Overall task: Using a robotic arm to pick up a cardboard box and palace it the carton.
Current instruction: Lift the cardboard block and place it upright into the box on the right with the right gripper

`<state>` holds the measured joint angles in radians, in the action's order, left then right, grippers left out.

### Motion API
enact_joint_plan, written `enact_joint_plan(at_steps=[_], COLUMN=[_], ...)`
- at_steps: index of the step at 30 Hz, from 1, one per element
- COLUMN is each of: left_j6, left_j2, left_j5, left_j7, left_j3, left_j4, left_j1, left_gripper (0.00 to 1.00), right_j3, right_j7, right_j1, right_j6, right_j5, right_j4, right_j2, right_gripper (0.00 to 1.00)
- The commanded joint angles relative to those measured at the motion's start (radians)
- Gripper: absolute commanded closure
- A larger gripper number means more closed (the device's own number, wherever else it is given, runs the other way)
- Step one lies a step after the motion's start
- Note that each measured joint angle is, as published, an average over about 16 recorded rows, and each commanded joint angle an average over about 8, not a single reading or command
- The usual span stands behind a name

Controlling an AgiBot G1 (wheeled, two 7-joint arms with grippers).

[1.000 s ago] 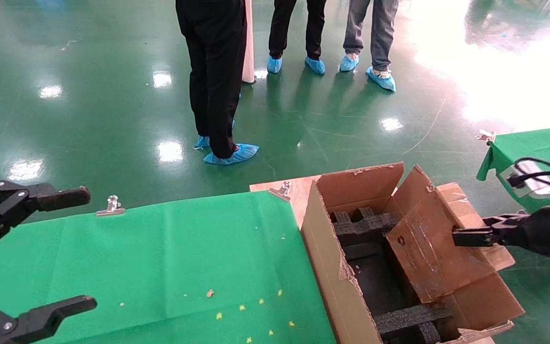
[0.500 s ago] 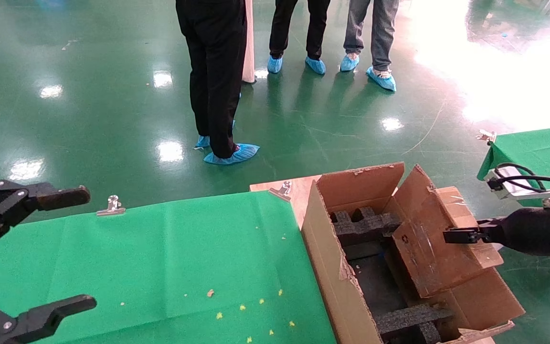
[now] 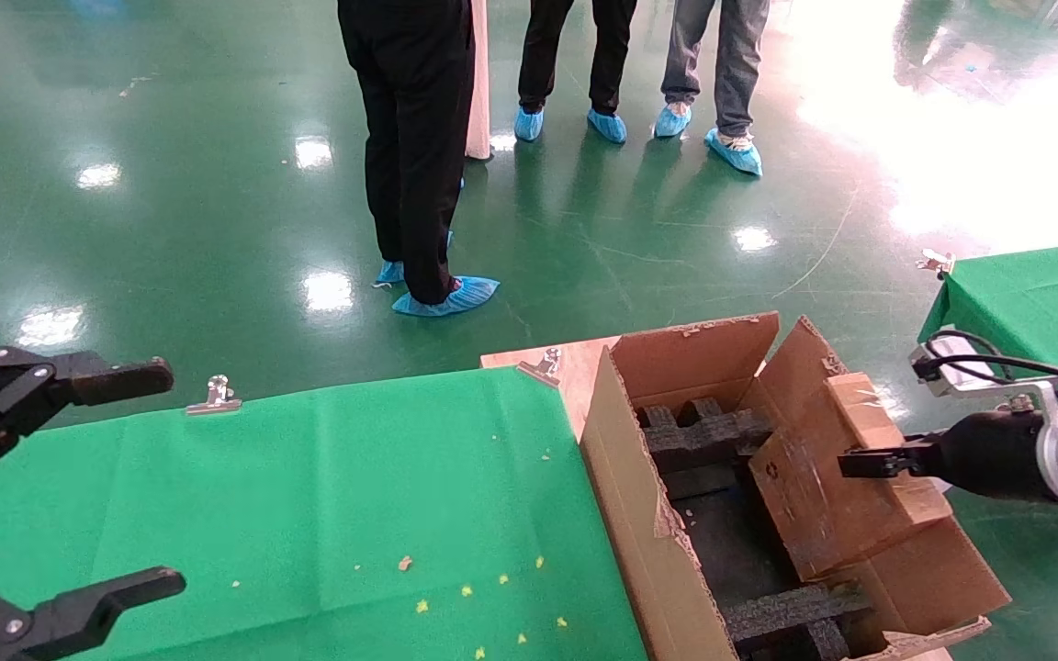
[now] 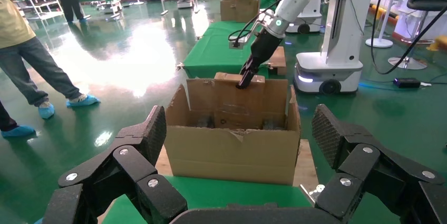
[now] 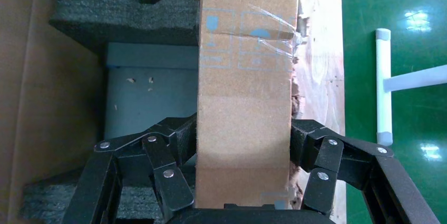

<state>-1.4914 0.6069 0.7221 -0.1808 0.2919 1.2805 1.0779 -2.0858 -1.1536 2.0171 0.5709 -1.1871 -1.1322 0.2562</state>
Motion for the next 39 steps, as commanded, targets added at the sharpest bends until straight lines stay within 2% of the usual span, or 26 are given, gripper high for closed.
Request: enact_joint_plan(at_steps=[1, 21, 39], left_j6=[0.000, 0.001, 0.001], left_j2=[0.000, -0.001, -0.001], left_j5=[0.000, -0.001, -0.002], left_j7=[0.000, 0.001, 0.001], left_j3=[0.000, 0.001, 0.002], left_j4=[0.000, 0.000, 0.000], left_j1=[0.000, 0.000, 0.001], left_gripper=[0.00, 0.00, 0.00], right_j3=[-0.004, -0.041, -0.022], right_j7=[-0.004, 0.000, 0.061], right_j1=[-0.014, -0.170, -0.300], right_j6=[-0.016, -0.138, -0.161], right_j5=[0.004, 0.022, 0.104], right_j4=[0.005, 0.062, 0.173], right_j2=[0.010, 0.142, 0.225], right_gripper=[1.00, 1.00, 1.00])
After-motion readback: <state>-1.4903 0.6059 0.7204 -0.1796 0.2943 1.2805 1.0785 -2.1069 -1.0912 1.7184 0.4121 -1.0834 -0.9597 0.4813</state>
